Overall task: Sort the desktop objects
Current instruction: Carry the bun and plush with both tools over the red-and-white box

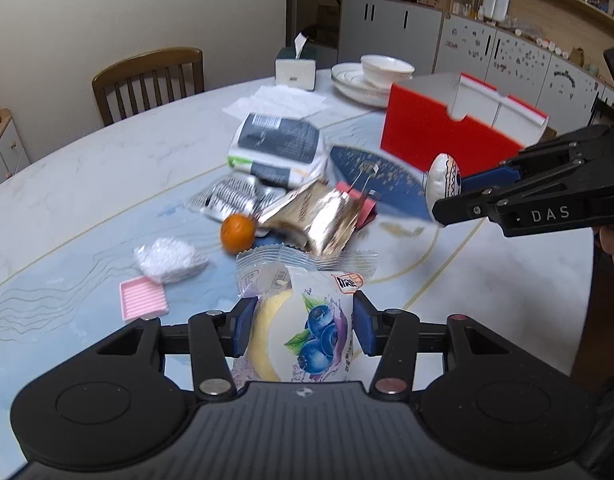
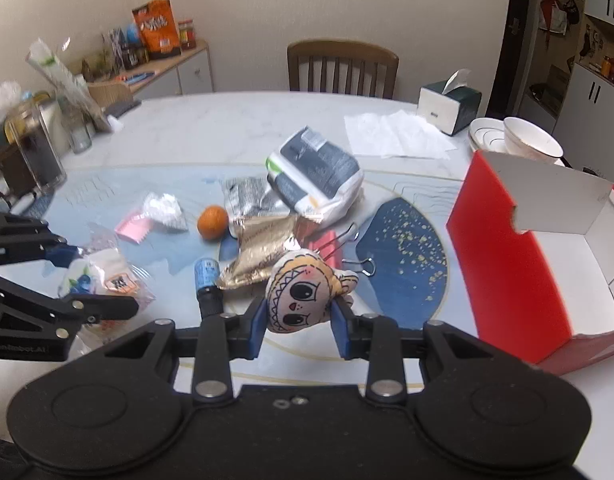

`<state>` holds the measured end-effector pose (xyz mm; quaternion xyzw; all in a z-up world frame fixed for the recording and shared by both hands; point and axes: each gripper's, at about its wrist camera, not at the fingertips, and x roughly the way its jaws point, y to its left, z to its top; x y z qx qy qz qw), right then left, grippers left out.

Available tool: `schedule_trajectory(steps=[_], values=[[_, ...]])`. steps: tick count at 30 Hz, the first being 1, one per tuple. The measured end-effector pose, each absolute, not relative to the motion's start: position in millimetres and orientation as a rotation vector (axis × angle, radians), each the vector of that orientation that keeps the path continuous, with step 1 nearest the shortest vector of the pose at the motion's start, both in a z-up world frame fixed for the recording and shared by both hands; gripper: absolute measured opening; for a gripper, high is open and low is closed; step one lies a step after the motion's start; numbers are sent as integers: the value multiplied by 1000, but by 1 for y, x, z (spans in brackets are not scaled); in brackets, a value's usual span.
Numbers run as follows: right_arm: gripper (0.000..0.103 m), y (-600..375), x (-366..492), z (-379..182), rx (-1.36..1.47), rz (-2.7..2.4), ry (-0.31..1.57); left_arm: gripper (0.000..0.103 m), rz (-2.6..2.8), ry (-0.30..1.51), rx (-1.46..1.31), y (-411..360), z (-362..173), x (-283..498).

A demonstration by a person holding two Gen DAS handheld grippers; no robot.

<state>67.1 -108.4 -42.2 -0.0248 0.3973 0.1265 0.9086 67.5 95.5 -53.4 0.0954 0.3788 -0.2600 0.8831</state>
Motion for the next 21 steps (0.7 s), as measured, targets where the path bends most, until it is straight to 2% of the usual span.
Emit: schedule_trajectory(steps=[21], values=[[33, -226, 77, 17, -53, 385, 733, 49, -541, 708, 136, -29, 5, 76]])
